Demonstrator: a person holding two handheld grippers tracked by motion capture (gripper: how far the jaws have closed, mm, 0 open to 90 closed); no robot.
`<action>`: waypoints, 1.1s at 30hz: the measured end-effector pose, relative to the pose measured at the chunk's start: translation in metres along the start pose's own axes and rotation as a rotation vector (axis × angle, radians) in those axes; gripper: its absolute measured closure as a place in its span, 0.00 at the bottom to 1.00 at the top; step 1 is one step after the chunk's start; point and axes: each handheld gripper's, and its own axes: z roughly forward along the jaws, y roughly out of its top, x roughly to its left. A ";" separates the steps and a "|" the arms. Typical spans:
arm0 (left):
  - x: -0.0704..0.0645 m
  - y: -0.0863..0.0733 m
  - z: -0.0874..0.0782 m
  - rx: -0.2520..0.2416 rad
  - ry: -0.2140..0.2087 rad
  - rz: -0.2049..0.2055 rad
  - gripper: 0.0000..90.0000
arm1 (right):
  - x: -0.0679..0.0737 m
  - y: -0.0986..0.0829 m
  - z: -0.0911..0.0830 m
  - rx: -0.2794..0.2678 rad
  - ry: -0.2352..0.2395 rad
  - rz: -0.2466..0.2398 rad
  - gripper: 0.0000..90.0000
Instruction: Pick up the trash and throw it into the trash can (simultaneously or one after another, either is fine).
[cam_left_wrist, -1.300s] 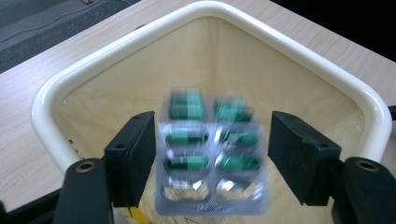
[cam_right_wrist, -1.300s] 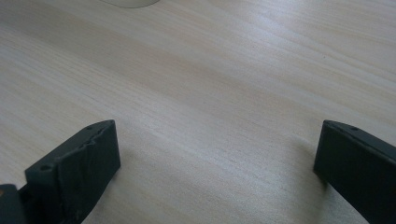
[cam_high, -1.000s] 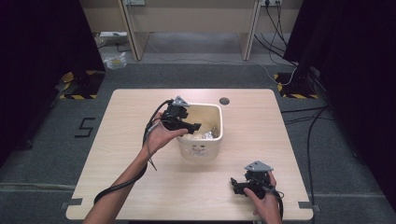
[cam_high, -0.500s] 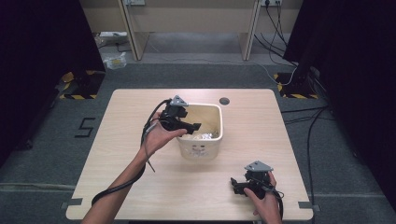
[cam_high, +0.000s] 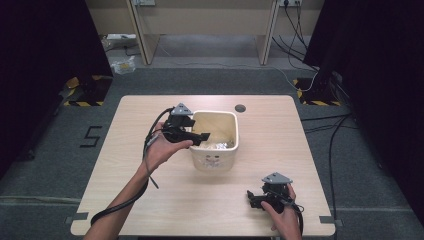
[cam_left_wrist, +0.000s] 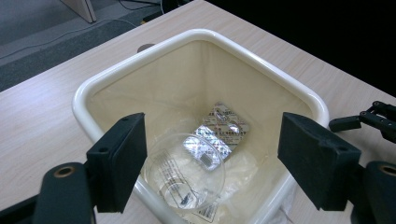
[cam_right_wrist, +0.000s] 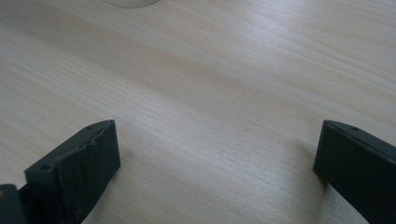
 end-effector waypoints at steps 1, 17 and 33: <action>0.000 0.000 -0.001 -0.001 0.001 0.002 0.26 | 0.000 0.000 0.000 0.000 0.000 0.000 0.01; 0.010 -0.016 -0.032 -0.058 0.033 -0.020 0.25 | 0.000 0.000 0.000 0.002 0.000 0.001 0.01; 0.024 -0.045 -0.052 -0.084 0.055 -0.058 0.25 | 0.000 0.000 0.000 0.003 -0.002 -0.001 0.01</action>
